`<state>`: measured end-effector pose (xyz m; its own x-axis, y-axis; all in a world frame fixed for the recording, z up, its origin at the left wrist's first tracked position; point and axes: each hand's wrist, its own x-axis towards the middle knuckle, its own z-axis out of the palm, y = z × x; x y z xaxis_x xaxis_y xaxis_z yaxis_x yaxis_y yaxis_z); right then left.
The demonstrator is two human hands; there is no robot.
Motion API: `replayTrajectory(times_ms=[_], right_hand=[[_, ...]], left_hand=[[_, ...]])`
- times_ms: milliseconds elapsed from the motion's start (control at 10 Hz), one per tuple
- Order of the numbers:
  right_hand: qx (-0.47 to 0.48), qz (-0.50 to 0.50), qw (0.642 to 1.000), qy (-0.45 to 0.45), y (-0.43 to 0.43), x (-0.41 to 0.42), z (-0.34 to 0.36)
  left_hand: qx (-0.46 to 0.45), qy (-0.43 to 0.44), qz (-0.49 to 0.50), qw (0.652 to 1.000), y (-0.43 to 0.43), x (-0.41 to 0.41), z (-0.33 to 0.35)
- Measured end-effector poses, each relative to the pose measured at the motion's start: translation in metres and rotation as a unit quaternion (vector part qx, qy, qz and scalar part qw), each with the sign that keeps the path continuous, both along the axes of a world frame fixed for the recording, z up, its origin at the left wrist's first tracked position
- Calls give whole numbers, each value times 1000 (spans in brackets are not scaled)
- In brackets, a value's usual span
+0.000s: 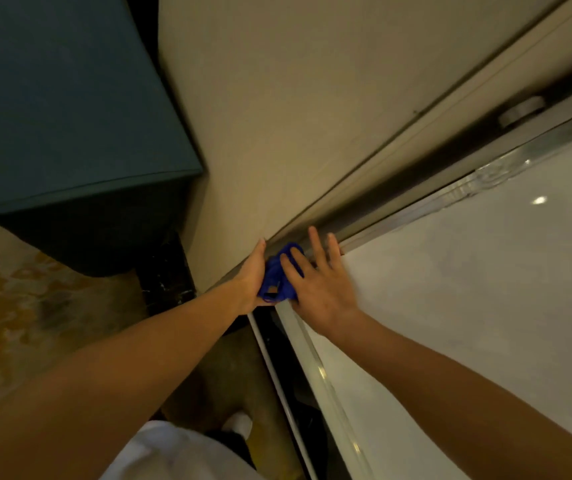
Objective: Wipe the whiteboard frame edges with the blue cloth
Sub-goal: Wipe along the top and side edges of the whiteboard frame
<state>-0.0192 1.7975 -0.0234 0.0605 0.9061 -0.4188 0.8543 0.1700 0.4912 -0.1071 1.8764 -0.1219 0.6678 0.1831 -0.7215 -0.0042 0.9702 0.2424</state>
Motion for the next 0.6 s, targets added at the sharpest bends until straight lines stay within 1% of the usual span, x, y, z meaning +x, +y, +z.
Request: replayTrajectory(times_ms=[100, 200, 300, 400, 500, 600], right_hand=[[15, -25, 1000, -10, 1, -3, 13], [87, -29, 996, 11, -4, 2, 30], [131, -25, 991, 33, -5, 13, 55], [135, -25, 989, 55, -1, 18, 60], [123, -13, 985, 119, 2, 14, 52], [107, 11, 987, 116, 5, 12, 46]], left_hand=[[78, 41, 23, 996, 0, 4, 19], [144, 55, 70, 986, -1, 12, 37], [244, 43, 84, 965, -10, 19, 53], [287, 55, 49, 955, -16, 28, 57], [544, 206, -178, 794, -28, 25, 34], [602, 320, -301, 666, -22, 27, 38]])
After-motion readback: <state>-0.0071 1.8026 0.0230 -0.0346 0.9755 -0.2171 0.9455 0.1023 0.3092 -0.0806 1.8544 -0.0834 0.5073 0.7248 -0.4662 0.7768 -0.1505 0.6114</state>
